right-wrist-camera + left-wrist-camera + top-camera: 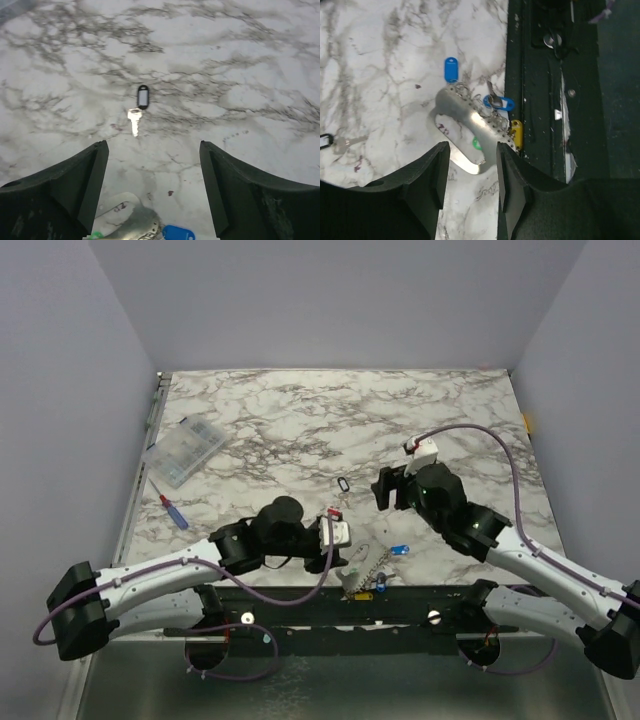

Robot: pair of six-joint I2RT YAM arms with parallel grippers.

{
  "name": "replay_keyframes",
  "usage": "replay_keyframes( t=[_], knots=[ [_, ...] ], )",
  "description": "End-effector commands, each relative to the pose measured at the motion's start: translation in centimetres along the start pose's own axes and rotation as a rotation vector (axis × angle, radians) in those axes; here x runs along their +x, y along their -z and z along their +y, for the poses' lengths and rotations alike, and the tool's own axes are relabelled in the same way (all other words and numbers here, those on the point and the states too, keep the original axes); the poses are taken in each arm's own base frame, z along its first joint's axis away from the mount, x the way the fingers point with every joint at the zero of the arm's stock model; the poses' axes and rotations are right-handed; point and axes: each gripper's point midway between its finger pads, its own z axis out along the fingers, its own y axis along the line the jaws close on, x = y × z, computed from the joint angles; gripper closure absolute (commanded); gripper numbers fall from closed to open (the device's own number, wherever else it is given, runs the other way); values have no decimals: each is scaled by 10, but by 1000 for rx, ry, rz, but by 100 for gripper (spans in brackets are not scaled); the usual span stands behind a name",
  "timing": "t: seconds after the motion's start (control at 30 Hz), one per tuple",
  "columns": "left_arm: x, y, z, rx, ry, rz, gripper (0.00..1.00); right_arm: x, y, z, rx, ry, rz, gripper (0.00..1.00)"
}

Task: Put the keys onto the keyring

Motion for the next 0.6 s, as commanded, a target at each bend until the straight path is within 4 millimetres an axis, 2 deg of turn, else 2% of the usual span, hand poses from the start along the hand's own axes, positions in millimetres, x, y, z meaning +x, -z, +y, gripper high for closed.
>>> replay_keyframes(
  t=[0.0,0.1,0.27,0.43,0.57],
  knots=[
    [10,-25,-3,47,-100,102,52,5,-9,-51,190,-166,72,17],
    [21,-46,-13,101,-144,182,54,10,-14,-70,193,-249,106,15],
    [39,-70,-31,147,-164,284,57,16,-12,-84,239,-237,118,14],
    [53,-79,-44,133,-132,352,62,22,-8,-89,253,-222,123,13],
    [67,-78,-58,152,-172,391,66,24,-10,-87,234,-226,122,14]
  ],
)
